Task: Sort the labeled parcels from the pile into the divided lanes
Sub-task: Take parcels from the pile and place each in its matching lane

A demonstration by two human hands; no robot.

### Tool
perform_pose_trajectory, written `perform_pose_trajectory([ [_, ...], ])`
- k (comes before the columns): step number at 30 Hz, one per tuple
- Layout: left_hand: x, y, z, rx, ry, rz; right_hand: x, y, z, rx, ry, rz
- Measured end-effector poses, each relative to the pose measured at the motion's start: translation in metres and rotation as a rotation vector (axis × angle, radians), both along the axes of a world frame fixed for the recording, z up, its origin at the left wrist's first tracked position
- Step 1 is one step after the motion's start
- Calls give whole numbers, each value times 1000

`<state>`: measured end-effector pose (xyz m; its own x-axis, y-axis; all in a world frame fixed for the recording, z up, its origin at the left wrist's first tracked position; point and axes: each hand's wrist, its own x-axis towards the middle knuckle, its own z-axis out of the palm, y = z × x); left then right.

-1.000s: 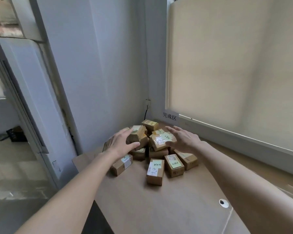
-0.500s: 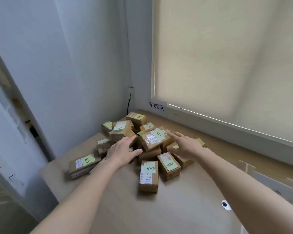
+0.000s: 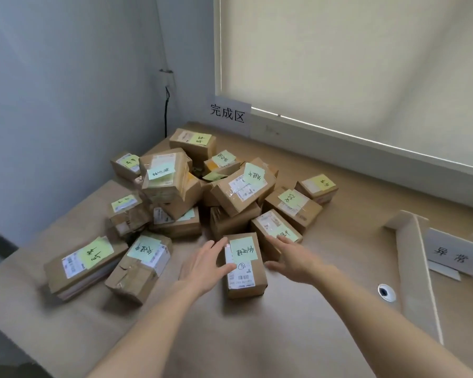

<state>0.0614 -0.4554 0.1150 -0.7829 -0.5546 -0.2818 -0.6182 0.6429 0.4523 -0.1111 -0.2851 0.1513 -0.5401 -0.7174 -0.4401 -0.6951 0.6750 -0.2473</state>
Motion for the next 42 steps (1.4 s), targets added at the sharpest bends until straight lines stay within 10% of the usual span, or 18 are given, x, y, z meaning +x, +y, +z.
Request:
perform_pose_trajectory([
  [20,-23,14,-143,340,199,76,0,-15,-163,-168,-334,-72],
  [42,-13,34,-84,479,352,10,26,23,-82,-286,-282,-163],
])
